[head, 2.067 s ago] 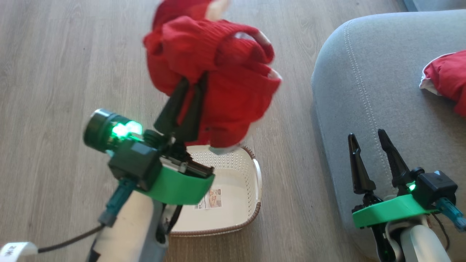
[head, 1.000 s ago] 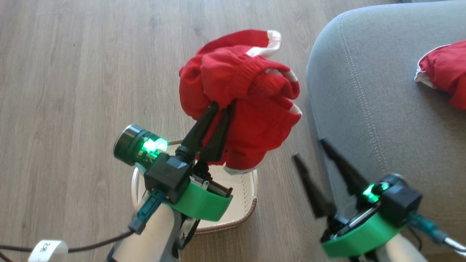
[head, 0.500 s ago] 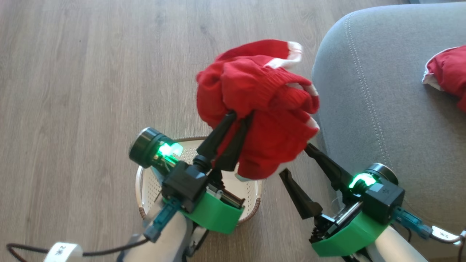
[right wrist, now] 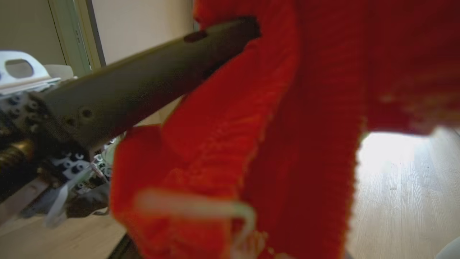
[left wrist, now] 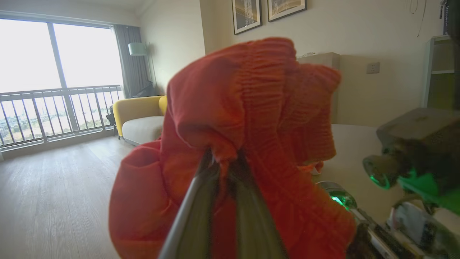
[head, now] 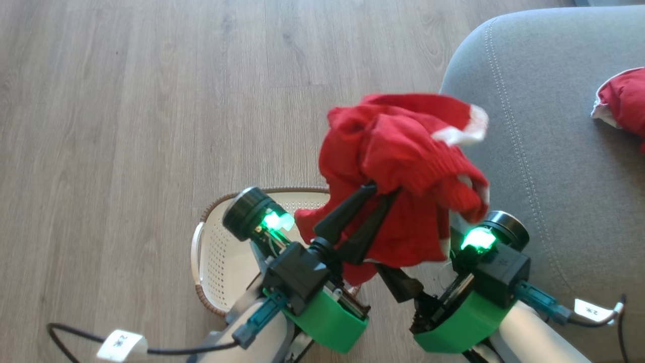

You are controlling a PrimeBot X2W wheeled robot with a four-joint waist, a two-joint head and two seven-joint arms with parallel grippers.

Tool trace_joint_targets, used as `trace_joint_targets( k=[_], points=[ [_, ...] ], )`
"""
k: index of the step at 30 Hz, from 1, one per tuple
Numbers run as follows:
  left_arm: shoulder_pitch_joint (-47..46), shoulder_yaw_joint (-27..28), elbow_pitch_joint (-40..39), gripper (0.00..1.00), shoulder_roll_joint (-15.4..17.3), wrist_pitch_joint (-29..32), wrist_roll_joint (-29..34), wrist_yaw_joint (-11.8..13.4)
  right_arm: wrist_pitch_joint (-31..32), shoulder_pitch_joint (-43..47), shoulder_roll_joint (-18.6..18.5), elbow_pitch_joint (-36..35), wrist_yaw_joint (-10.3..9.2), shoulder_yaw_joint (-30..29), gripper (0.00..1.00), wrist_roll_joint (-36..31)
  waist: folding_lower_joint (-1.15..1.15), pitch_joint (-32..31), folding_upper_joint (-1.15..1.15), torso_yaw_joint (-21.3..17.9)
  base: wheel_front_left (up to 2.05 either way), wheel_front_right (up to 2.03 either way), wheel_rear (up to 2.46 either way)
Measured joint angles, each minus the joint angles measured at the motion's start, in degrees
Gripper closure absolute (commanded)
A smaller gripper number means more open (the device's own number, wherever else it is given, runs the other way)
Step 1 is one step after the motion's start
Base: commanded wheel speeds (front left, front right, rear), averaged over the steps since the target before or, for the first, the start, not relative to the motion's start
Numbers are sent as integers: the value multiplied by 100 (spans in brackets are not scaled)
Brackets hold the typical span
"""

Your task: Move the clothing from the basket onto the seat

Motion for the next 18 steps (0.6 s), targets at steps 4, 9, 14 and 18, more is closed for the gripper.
trace_joint_targets(
  k=[4, 9, 14, 18],
  points=[
    [1, -142, 68, 100, 1, 0, -35, -97, 0, -85, -2, 91, 0, 53, 0, -108, 0, 11, 0, 20, 0, 0, 0],
    [1, -209, 155, 100, 2, 0, -60, -103, 0, -94, 70, 207, 0, 56, 56, -333, 0, 19, 0, 59, 0, 0, 0],
    [1, -218, 167, 100, 2, 0, -87, -145, 0, -93, 249, 224, 0, -260, 100, -369, 0, 29, 0, 83, 0, 0, 0],
    [1, -199, 189, 100, 2, 0, -84, -154, 0, -85, 403, 183, 0, -517, 100, -420, 0, 49, 0, 82, 0, 0, 0]
  ],
)
